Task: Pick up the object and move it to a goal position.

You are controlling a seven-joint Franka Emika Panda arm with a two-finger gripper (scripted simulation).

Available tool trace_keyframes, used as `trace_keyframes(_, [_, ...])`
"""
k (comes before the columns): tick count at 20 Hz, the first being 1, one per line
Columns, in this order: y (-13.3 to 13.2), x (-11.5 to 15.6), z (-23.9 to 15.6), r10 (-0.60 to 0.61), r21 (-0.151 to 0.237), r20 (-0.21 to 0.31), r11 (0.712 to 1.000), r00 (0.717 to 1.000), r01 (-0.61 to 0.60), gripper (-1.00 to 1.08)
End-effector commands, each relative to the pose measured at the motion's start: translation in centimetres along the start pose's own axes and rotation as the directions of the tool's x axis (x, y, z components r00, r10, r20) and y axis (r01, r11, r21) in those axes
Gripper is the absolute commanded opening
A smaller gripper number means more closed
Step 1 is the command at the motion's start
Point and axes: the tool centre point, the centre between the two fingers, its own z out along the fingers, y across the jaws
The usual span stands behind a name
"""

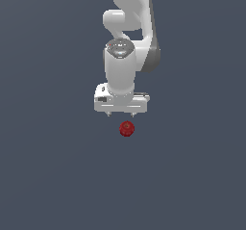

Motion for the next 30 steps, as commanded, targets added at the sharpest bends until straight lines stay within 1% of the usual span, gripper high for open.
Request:
trace_keyframes(1, [0.0,0.0,0.0,0.000,0.000,0.000,1.000,1.000,0.000,1.00])
trace_keyframes(10, [-1.5,-0.4,0.1,-0.021,-0.009,0.016,1.000,1.000,0.021,1.00])
trace_keyframes(17, [-1.5,-0.4,0.2,-0.008,-0.009,0.016,1.000,1.000,0.008,1.00])
trace_keyframes(25, [-1.8,-0.4,1.4,0.088,-0.005,0.015,0.996,0.996,-0.088,1.00])
trace_keyframes(30, [-2.0,-0.3,2.6,0.194,-0.001,0.014,0.981,0.981,-0.194,1.00])
